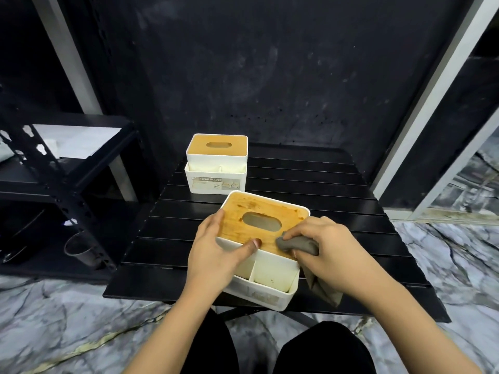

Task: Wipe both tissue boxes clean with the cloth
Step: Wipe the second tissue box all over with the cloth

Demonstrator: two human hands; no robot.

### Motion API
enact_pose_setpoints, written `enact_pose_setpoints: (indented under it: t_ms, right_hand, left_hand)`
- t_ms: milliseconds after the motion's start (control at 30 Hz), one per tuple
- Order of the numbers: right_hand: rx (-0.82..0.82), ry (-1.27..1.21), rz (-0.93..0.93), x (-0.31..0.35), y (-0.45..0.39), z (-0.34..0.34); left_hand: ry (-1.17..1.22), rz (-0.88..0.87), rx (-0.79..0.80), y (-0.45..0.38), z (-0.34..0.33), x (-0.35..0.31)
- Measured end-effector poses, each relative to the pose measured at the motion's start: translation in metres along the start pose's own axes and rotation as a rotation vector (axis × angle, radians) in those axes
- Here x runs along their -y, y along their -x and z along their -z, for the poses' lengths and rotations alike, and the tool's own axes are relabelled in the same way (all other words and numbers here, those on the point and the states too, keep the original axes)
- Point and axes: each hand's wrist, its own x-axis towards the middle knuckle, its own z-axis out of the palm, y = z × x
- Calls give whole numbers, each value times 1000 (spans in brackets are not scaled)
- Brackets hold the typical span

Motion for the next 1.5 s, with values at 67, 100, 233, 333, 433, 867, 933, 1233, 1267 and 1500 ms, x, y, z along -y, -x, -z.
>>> enact_pose_setpoints:
  t_ms: [67, 100, 233, 333, 433, 867, 933, 1233, 1267, 1500]
  right_hand:
    - [-17, -17, -50, -6, -10, 4]
    - [-32, -19, -81, -9, -16, 6]
    - [-39, 69, -57, -6, -18, 0]
    - [-10, 72, 53, 4, 0, -7]
    - [-13, -9, -22, 1, -3, -4]
    - [-71, -30, -106, 2, -13, -5]
    - [-104, -29, -145, 1, -20, -2]
    - [-92, 24, -16, 8, 1, -15]
    - [-96, 19, -39, 4, -4, -14]
    - [-138, 76, -90, -1, -18, -14]
  left_hand:
    - [28, 12, 12, -2, 0, -1]
    - [42, 16, 14, -2, 0, -1]
    - [79, 17, 6, -1, -1, -2]
    - [69, 12, 10, -2, -1, -1]
    - [81, 22, 26, -4, 0, -1]
    - [83, 24, 55, -8, 5, 0]
    - [93, 25, 51, -7, 3, -1]
    - [98, 32, 58, -10, 7, 3]
    - [104, 33, 60, -10, 6, 3]
    - [131, 28, 54, -9, 7, 2]
